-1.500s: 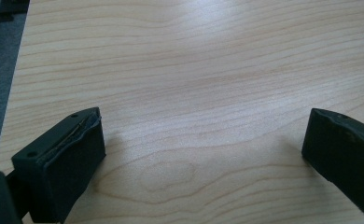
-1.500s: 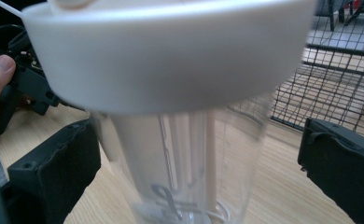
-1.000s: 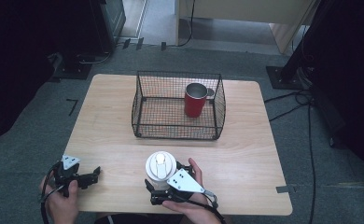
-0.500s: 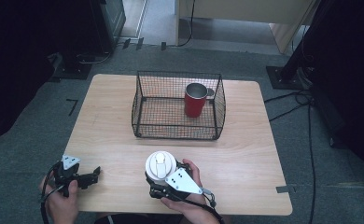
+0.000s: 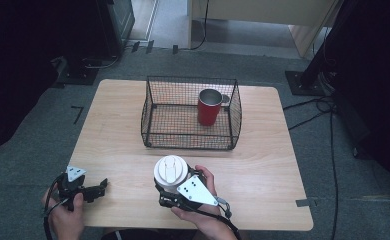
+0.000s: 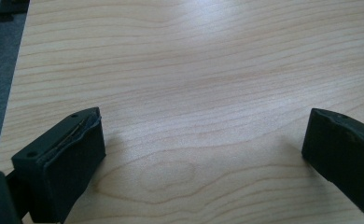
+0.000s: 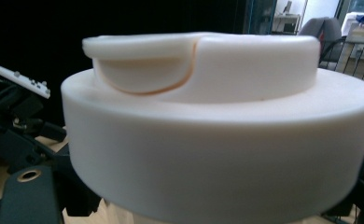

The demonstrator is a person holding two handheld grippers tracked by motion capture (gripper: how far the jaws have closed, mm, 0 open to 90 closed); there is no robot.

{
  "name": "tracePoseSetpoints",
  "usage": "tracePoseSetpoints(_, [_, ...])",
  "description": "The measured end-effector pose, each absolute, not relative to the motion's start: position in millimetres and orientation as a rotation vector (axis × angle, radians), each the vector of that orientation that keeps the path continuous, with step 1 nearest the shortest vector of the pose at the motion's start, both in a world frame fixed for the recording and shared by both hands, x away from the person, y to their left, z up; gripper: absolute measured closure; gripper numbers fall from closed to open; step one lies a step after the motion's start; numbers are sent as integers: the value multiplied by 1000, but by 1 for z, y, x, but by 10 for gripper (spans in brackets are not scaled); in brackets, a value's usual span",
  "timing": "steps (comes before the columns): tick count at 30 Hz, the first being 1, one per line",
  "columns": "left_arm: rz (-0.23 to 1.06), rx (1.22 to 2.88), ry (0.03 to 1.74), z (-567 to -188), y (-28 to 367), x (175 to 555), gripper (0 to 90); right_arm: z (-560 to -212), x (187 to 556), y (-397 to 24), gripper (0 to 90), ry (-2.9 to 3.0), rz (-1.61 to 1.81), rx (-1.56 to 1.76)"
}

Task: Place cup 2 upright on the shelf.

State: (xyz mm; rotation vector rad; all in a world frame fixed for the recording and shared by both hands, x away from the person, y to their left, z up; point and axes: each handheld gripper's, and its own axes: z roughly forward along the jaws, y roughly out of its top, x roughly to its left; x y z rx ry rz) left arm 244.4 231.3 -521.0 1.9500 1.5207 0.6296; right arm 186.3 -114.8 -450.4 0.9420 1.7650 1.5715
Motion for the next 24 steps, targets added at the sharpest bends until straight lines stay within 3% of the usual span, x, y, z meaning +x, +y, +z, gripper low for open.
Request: tracePoseSetpoints(24, [629, 1951, 1521, -521, 231, 244, 0, -401, 215, -110, 158, 1583, 1614, 931])
